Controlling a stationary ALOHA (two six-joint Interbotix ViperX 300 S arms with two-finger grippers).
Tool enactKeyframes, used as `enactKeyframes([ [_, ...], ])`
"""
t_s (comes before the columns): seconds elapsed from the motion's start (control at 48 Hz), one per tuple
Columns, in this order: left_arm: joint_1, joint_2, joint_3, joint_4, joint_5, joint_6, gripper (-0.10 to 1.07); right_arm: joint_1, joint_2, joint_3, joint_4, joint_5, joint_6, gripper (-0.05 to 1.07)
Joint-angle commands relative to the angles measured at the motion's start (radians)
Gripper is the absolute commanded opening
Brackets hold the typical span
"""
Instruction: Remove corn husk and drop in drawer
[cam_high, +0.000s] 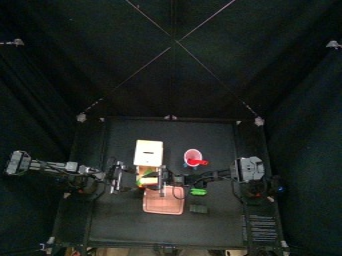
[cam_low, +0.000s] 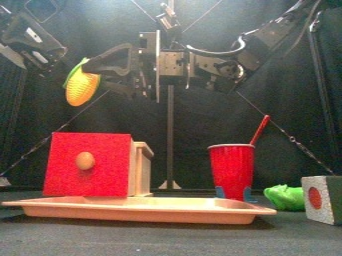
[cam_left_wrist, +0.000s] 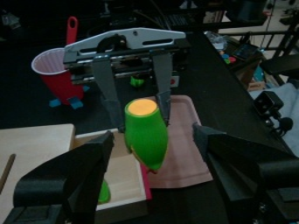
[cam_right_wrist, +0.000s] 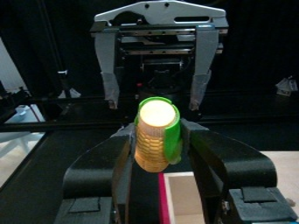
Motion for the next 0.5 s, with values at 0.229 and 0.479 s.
enactKeyframes([
  [0.229,0.018,0.012,-0.028,-0.097,-0.009,-0.002,1.02,-0.005,-0.060,-0.018,0.049,-0.003,0.000,0.63],
  [0.479,0.044,0.015,-0.032,-0.121,-0.012,0.000,1.02,-0.005,-0.060,-0.023,0.074,-0.003,0.000,0.63],
])
